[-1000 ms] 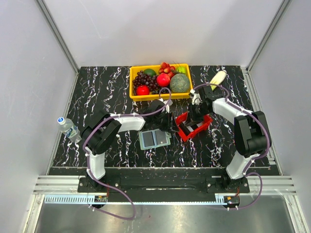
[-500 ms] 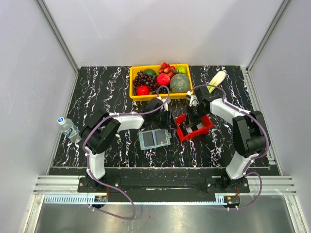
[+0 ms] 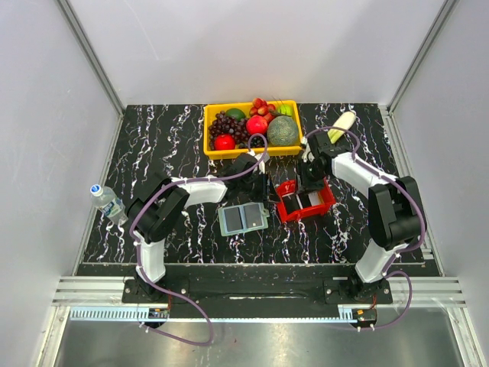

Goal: Put the credit cards into the card holder
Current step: Pick up the credit card from the storage box.

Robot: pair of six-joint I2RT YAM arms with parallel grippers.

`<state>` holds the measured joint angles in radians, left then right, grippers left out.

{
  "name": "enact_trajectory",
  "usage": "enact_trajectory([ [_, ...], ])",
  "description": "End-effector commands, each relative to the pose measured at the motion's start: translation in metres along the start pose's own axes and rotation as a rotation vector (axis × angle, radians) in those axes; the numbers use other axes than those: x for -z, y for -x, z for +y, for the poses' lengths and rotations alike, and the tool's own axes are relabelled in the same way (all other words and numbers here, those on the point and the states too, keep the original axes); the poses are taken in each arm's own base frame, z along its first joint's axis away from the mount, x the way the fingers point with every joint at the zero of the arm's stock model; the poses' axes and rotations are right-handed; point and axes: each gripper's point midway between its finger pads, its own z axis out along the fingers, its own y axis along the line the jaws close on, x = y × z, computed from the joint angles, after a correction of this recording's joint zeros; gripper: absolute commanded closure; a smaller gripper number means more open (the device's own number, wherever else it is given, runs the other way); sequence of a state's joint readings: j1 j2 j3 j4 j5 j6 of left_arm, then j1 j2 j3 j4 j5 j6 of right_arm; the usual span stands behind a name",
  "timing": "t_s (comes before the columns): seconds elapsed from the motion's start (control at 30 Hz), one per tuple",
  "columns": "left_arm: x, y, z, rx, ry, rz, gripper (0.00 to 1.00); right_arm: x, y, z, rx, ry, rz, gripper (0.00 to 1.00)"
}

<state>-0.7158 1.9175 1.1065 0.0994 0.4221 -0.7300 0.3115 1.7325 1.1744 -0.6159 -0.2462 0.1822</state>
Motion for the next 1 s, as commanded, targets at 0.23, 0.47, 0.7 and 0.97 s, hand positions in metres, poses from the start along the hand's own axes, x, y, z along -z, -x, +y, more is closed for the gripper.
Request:
enact_trajectory([
  [0.23, 0.008, 0.02, -0.025, -0.057, -0.068, -0.054, 0.72, 0.012, 0.013, -0.059, -0.088, -0.336, -0.067, 0.38],
  [0.47, 0.006, 0.018, -0.026, -0.054, -0.085, -0.045, 0.74, -0.025, -0.012, -0.049, -0.125, -0.24, 0.075, 0.32],
  [0.7, 0.002, 0.019, -0.031, -0.054, -0.111, -0.032, 0.74, -0.035, -0.018, -0.012, -0.126, -0.011, 0.102, 0.37],
  [0.97, -0.004, 0.013, -0.038, -0.056, -0.138, -0.009, 0.76, -0.017, 0.009, 0.031, -0.147, 0.205, -0.021, 0.42],
])
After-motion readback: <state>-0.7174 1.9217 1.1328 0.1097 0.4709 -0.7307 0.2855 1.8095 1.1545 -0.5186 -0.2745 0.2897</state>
